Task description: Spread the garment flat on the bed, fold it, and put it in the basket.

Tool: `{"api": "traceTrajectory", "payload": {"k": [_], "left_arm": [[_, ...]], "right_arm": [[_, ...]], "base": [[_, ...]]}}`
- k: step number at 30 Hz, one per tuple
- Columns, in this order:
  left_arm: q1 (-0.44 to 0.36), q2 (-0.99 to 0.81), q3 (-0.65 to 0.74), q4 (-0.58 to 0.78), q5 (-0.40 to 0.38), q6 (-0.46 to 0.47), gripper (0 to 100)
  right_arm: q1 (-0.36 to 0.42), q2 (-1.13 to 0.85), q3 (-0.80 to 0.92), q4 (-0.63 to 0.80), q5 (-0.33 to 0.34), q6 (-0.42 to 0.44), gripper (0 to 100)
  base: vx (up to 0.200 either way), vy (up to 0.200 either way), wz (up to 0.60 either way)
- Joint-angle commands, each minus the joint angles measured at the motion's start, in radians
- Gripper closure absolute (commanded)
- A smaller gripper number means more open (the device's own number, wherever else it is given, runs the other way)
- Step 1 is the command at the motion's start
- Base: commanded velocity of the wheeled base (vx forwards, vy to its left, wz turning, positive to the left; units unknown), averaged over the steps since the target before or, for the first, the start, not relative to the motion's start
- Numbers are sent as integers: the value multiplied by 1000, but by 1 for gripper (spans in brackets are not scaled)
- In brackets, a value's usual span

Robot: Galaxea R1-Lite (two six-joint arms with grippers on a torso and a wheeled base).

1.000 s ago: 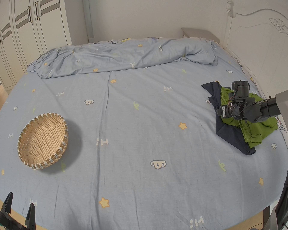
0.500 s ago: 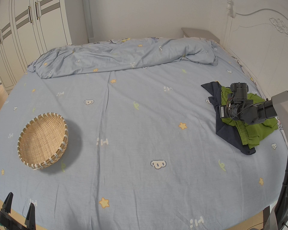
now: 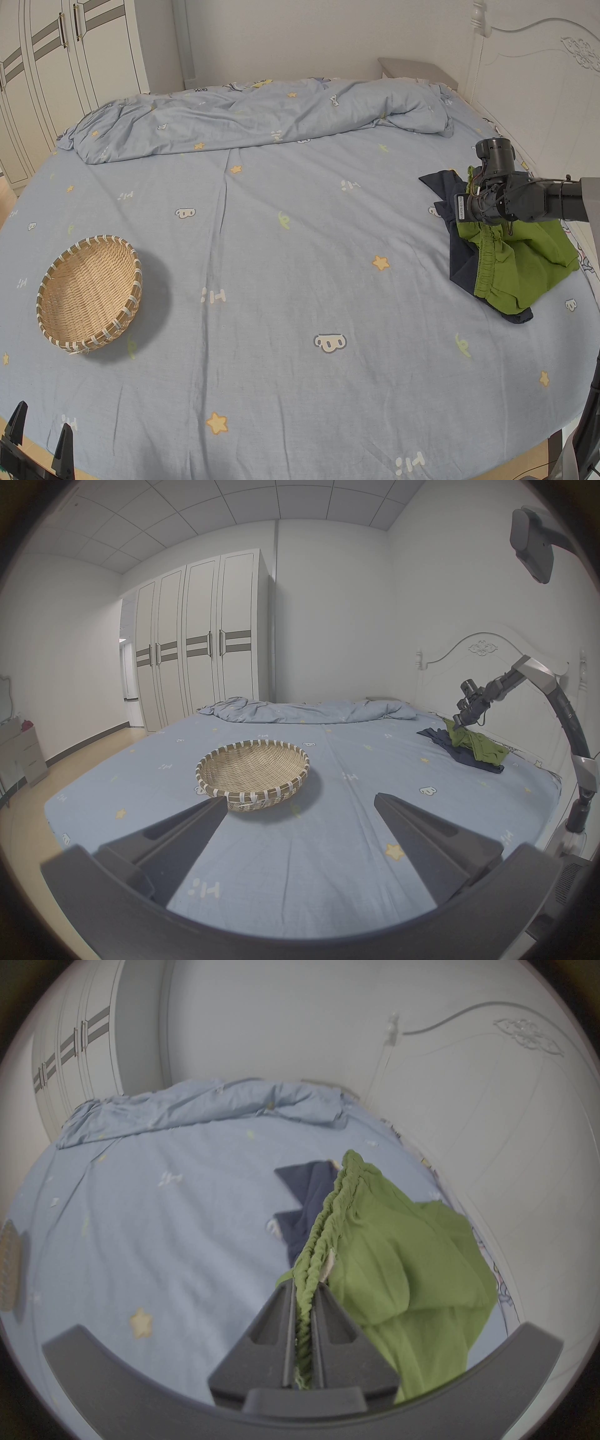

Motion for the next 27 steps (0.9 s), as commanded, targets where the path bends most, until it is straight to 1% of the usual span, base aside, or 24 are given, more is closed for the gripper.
{"api": "traceTrajectory", "payload": {"k": [1,2,3,4,5,6,7,9,10,12,14,15,18,20,21,22,23,25,26,27], "left_arm": [[0,-16,17,0,0,0,0],[0,-16,17,0,0,0,0],[0,-16,17,0,0,0,0],[0,-16,17,0,0,0,0],[0,-16,17,0,0,0,0],[0,-16,17,0,0,0,0],[0,-16,17,0,0,0,0],[0,-16,17,0,0,0,0],[0,-16,17,0,0,0,0],[0,-16,17,0,0,0,0],[0,-16,17,0,0,0,0],[0,-16,17,0,0,0,0],[0,-16,17,0,0,0,0],[0,-16,17,0,0,0,0],[0,-16,17,0,0,0,0],[0,-16,17,0,0,0,0],[0,-16,17,0,0,0,0],[0,-16,17,0,0,0,0],[0,-16,17,0,0,0,0],[0,-16,17,0,0,0,0]], "right_arm": [[172,-243,-120,353,14,139,100],[231,-309,-68,385,14,159,100],[263,-347,-20,382,14,171,100],[271,-361,-7,379,14,176,100],[310,-424,66,362,14,183,100],[310,-424,66,362,14,183,100],[343,-488,159,313,14,176,100],[350,-540,234,247,13,171,100],[350,-546,243,237,13,171,100],[347,-585,325,157,7,172,100],[347,-586,329,154,7,172,100],[353,-606,383,120,5,176,100],[372,-605,405,117,10,182,100],[461,-602,444,97,4,211,100],[476,-600,452,88,4,217,100],[525,-597,478,29,-3,232,100],[550,-592,495,-20,-15,234,100],[599,-553,544,-156,-79,228,100],[619,-528,567,-228,-127,223,100],[623,-520,573,-248,-142,220,100]], "base": [[0,0,0],[0,0,0],[0,0,0],[0,0,0],[0,0,0],[0,0,0],[0,0,0],[0,0,0],[0,0,0],[0,0,0],[0,0,0],[0,0,0],[0,0,0],[0,0,0],[0,0,0],[0,0,0],[0,0,0],[0,0,0],[0,0,0],[0,0,0]]}}
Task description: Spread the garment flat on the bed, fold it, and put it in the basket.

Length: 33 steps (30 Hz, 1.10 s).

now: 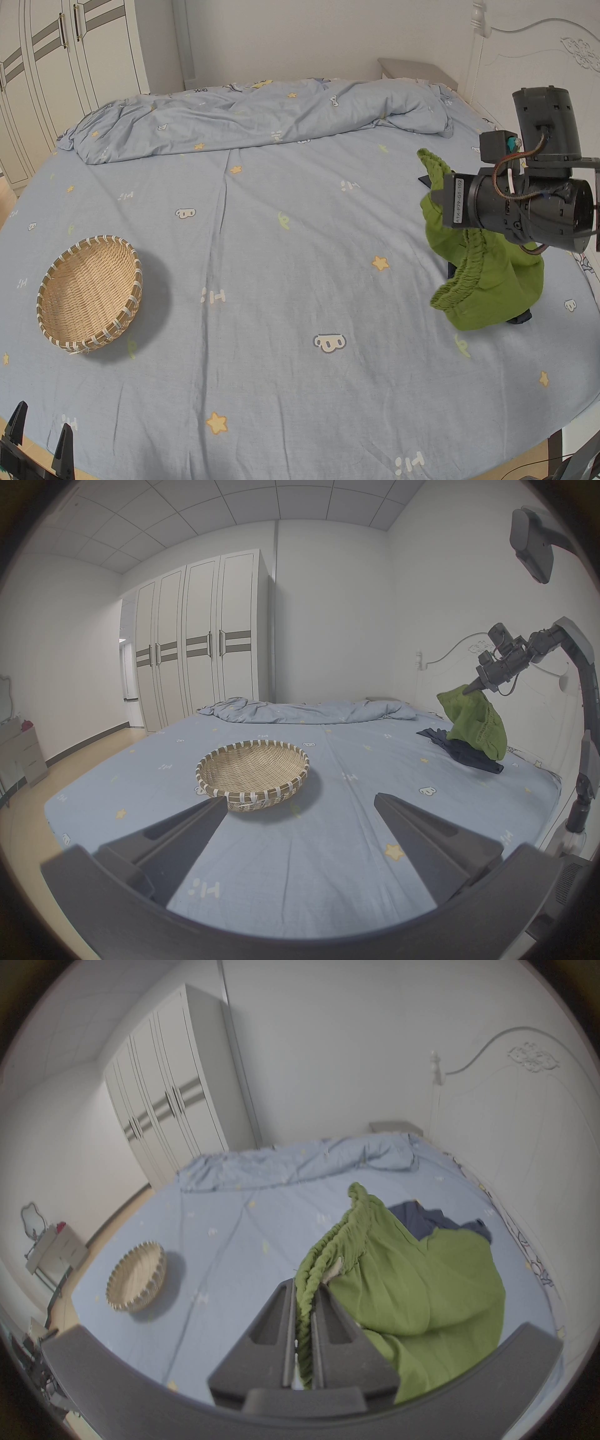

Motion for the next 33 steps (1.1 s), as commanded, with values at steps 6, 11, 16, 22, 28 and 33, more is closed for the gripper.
{"api": "traceTrajectory", "payload": {"k": [6,11,16,22,28,33], "left_arm": [[0,-16,18,0,-1,0,0],[0,-16,18,0,0,0,0],[0,-16,18,0,0,0,0],[0,-16,18,0,0,0,0],[0,-16,18,0,0,0,0],[0,-16,18,0,0,0,0]], "right_arm": [[246,149,179,-469,-200,-113,100],[314,173,73,-481,-202,-108,100],[368,169,60,-491,-204,-103,100],[438,175,139,-630,-202,-152,100],[400,277,138,-701,-193,-159,100],[366,379,90,-696,-190,-139,100]], "base": [[0,0,0],[0,0,0],[0,0,0],[0,0,0],[0,0,0],[0,0,0]]}}
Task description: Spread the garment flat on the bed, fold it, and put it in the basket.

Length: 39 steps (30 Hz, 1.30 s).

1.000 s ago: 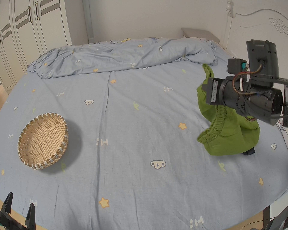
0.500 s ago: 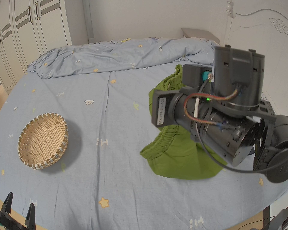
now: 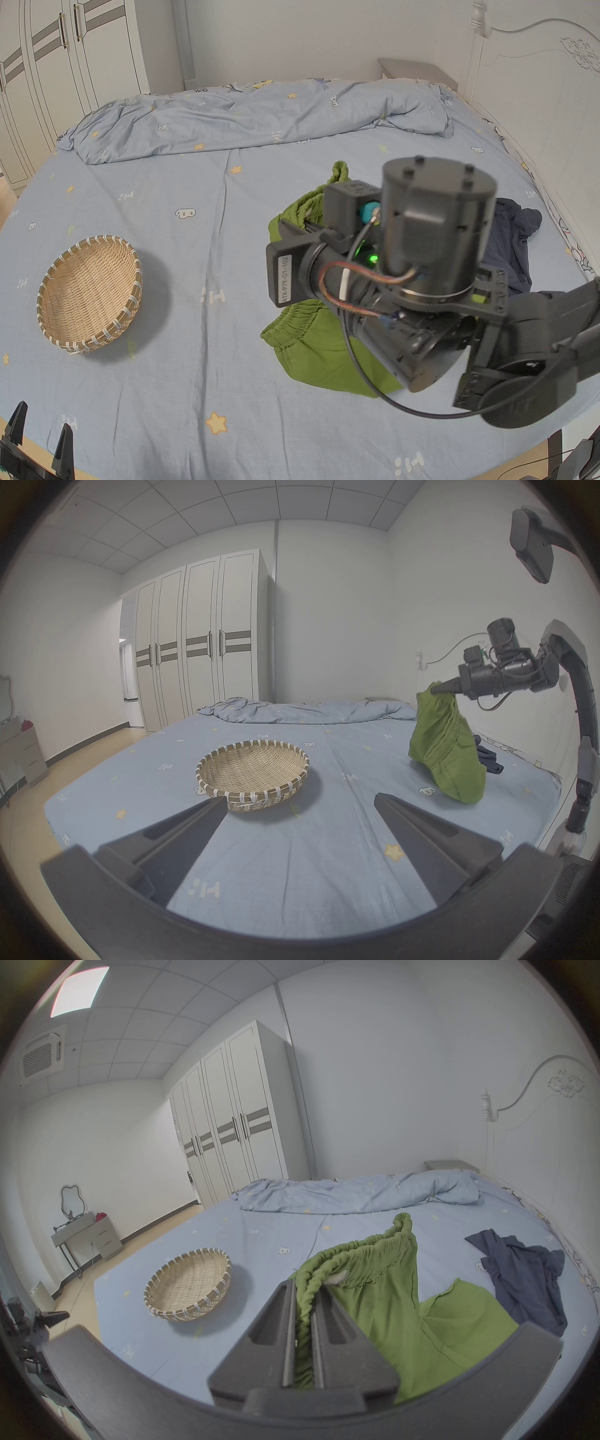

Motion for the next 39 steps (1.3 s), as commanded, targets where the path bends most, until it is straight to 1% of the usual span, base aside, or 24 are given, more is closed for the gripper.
{"api": "traceTrajectory", "payload": {"k": [1,3,4,12,14,15,18,19,20,21,22,24,28,29,30,32,33,35,38,39], "left_arm": [[0,-16,18,0,1,1,0],[0,-16,18,0,1,0,0],[0,-16,18,0,1,0,0],[0,-16,18,0,1,0,0],[0,-16,18,0,1,0,0],[0,-16,18,0,1,0,0],[0,-16,18,0,1,0,0],[0,-16,18,0,1,0,0],[0,-16,18,0,1,0,0],[0,-16,18,0,1,0,0],[0,-16,18,0,1,0,0],[0,-16,18,0,1,0,0],[0,-16,18,0,-1,0,0],[0,-16,18,0,1,1,0],[0,-16,18,0,1,1,0],[0,-16,18,0,-1,3,0],[0,-16,18,0,-1,3,0],[0,-16,18,1,-4,6,0],[0,-16,18,0,-7,10,0],[0,-16,18,0,-7,10,0]], "right_arm": [[-30,128,-51,-1,5,19,100],[-30,132,-54,-1,5,21,100],[-32,172,-88,-1,15,27,100],[-36,220,-120,9,49,27,100],[-46,228,-129,26,71,30,100],[-52,234,-129,31,84,33,0],[-53,235,-129,32,89,36,0],[-58,249,-129,34,124,35,0],[-59,249,-129,34,129,35,0],[-72,252,-131,37,155,35,0],[-76,252,-131,39,164,35,0],[-82,252,-137,40,169,33,0],[-133,237,-134,66,169,38,0],[-157,223,-128,75,169,44,0],[-157,223,-128,75,169,44,0],[-213,149,-94,100,175,81,0],[-227,134,-85,108,176,88,0],[-296,66,-29,140,206,128,0],[-368,-22,58,154,261,174,0],[-381,-32,70,154,268,182,0]], "base": [[0,0,0],[0,0,0],[0,0,0],[0,0,0],[0,0,0],[0,0,0],[0,0,0],[0,0,0],[0,0,0],[0,0,0],[0,0,0],[0,0,0],[0,0,0],[0,0,0],[0,0,0],[0,0,0],[0,0,0],[0,0,0],[0,0,0],[0,0,0]]}}
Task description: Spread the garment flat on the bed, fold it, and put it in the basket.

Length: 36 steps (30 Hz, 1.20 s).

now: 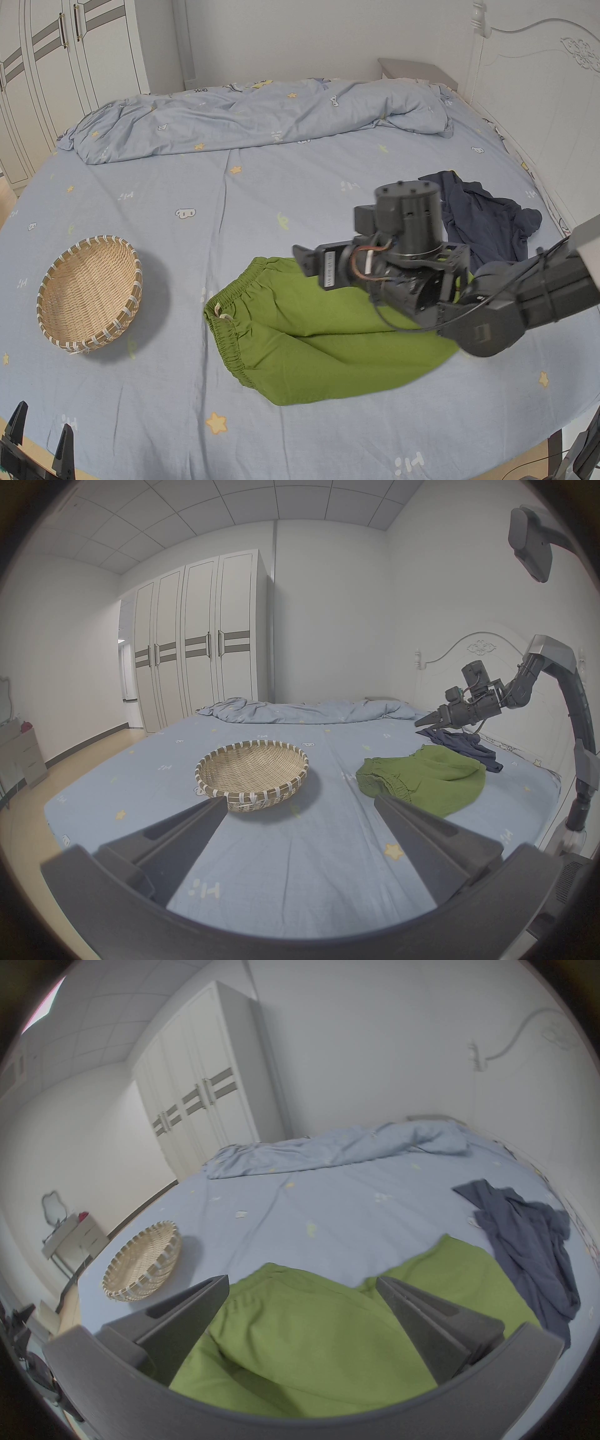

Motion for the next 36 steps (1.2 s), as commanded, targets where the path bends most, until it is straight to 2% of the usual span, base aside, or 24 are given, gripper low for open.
{"api": "traceTrajectory", "payload": {"k": [1,6,13,14,15,16,17,18,20,21,22,25,28,30,32,35,36], "left_arm": [[-1,-16,18,1,-5,20,0],[-3,-16,18,-5,-18,44,0],[-3,-16,8,-39,-4,52,0],[0,2,-91,-106,-9,16,0],[2,8,-119,-117,-12,9,0],[-35,102,-435,-184,1,-148,0],[-66,202,-585,-117,-13,-260,0],[-56,246,-633,-68,-36,-246,0],[-12,346,-624,57,-200,-108,0],[2,396,-605,104,-277,-79,0],[13,464,-599,142,-352,-85,0],[3,656,-587,168,-470,-149,0],[-52,844,-587,162,-544,-180,0],[-106,944,-571,149,-567,-177,0],[-158,1050,-527,112,-567,-143,0],[-218,1197,-436,-8,-568,-31,0],[-222,1213,-427,-25,-568,-19,0]], "right_arm": [[-156,-187,150,27,72,79,0],[-261,-276,278,25,136,114,0],[-351,-328,370,24,222,114,0],[-363,-326,371,22,233,114,0],[-365,-326,373,22,234,114,0],[-379,-328,382,22,251,116,0],[-391,-326,385,21,268,116,0],[-402,-325,384,21,279,117,0],[-414,-326,396,21,297,131,0],[-419,-326,401,21,302,143,0],[-425,-325,401,21,311,162,0],[-448,-326,419,27,326,176,0],[-457,-329,443,27,325,176,0],[-466,-337,456,27,325,177,0],[-472,-340,462,27,325,179,0],[-475,-348,485,27,323,179,0],[-475,-348,486,27,323,179,0]], "base": [[0,0,0],[0,0,0],[0,0,0],[0,0,0],[0,0,0],[0,0,0],[0,0,0],[0,0,0],[0,0,0],[0,0,0],[0,0,0],[0,0,0],[0,0,0],[0,0,0],[0,0,0],[0,0,0],[0,0,0]]}}
